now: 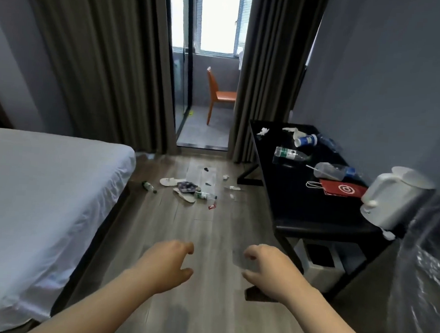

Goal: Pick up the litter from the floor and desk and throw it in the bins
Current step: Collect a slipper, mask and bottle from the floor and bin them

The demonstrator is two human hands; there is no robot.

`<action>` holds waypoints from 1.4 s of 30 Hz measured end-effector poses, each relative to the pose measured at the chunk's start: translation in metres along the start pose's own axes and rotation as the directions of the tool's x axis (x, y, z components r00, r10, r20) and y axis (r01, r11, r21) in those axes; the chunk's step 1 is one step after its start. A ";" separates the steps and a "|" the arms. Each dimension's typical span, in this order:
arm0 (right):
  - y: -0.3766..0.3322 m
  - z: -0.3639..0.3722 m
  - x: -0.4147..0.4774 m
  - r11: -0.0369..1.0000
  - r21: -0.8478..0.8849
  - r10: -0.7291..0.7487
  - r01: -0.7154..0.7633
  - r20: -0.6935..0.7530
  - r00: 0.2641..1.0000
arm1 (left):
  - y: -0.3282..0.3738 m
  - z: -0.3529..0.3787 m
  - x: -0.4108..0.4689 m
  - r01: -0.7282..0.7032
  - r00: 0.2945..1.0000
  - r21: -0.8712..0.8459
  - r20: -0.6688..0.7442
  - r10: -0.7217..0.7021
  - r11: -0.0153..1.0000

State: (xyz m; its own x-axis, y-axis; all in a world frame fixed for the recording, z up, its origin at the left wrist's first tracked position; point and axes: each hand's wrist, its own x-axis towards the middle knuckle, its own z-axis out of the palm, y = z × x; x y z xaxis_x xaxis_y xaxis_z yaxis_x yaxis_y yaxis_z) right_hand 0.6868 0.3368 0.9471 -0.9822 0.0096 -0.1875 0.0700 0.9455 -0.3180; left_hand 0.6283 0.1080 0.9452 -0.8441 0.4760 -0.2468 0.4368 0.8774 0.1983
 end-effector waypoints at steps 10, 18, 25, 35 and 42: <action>-0.007 -0.016 0.178 1.000 -0.011 0.015 -0.015 0.018 1.000 | -0.081 -0.048 0.163 -0.039 0.999 -0.015 -0.016 0.039 0.999; -0.032 -0.031 0.304 0.995 0.018 0.094 -0.094 0.023 0.995 | -0.161 -0.099 0.285 -0.126 0.992 -0.006 -0.027 0.126 0.992; -0.022 -0.038 0.402 0.991 0.019 0.131 -0.133 0.068 0.989 | -0.197 -0.108 0.378 -0.139 0.988 -0.019 0.068 0.140 0.990; 0.041 -0.061 0.580 0.990 0.062 0.118 -0.127 0.132 0.984 | -0.221 -0.140 0.548 -0.060 0.996 0.017 0.068 0.058 0.998; 0.089 -0.090 0.681 0.989 0.077 0.114 -0.127 0.151 0.982 | -0.217 -0.161 0.647 -0.045 0.997 0.006 0.066 0.045 0.999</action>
State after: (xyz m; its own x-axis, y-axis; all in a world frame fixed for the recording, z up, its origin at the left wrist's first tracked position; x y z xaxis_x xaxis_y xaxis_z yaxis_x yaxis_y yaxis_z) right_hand 0.0090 0.4565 0.8744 -0.9302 0.0683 -0.3607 0.2071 0.9089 -0.3620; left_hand -0.0631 0.2158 0.8946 -0.8013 0.5179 -0.2995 0.4766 0.8552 0.2037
